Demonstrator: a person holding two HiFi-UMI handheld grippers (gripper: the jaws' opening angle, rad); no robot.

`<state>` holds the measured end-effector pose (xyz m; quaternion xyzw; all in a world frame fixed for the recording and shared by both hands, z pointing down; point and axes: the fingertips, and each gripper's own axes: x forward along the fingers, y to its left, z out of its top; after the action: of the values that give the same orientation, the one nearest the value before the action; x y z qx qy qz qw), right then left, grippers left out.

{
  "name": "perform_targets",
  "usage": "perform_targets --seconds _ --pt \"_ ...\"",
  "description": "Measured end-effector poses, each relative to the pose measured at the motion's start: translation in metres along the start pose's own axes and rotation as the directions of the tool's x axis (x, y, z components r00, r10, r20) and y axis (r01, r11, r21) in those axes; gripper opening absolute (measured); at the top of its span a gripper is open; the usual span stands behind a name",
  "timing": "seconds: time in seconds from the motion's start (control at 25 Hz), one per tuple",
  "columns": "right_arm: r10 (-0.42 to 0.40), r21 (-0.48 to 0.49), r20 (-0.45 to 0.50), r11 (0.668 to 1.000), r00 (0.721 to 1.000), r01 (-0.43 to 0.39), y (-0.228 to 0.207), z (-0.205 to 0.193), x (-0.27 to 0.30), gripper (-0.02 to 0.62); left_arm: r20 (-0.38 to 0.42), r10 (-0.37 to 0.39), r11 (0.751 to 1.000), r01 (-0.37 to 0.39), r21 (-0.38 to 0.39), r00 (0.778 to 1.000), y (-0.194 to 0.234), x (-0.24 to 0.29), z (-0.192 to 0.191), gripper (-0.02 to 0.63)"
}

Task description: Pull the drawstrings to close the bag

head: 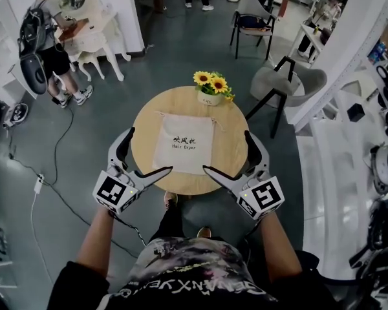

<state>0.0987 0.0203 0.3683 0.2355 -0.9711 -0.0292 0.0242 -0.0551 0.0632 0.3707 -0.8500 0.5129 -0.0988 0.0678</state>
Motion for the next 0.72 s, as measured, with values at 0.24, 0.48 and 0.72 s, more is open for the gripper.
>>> perform_targets --seconds 0.24,0.48,0.72 --pt "-0.024 0.010 -0.032 1.000 0.999 0.024 -0.020 -0.011 0.041 0.584 -0.003 -0.030 0.999 0.030 -0.028 1.000 0.039 0.023 -0.022 0.584" --pt "-0.031 0.023 -0.064 0.999 0.997 0.033 -0.037 -0.023 0.083 0.584 -0.011 -0.057 0.997 0.056 -0.054 0.998 0.076 0.047 -0.042 0.584" --pt "-0.041 0.031 -0.092 0.999 0.995 0.044 -0.057 -0.034 0.126 0.584 -0.023 -0.083 0.994 0.081 -0.074 0.996 0.115 0.069 -0.064 0.584"
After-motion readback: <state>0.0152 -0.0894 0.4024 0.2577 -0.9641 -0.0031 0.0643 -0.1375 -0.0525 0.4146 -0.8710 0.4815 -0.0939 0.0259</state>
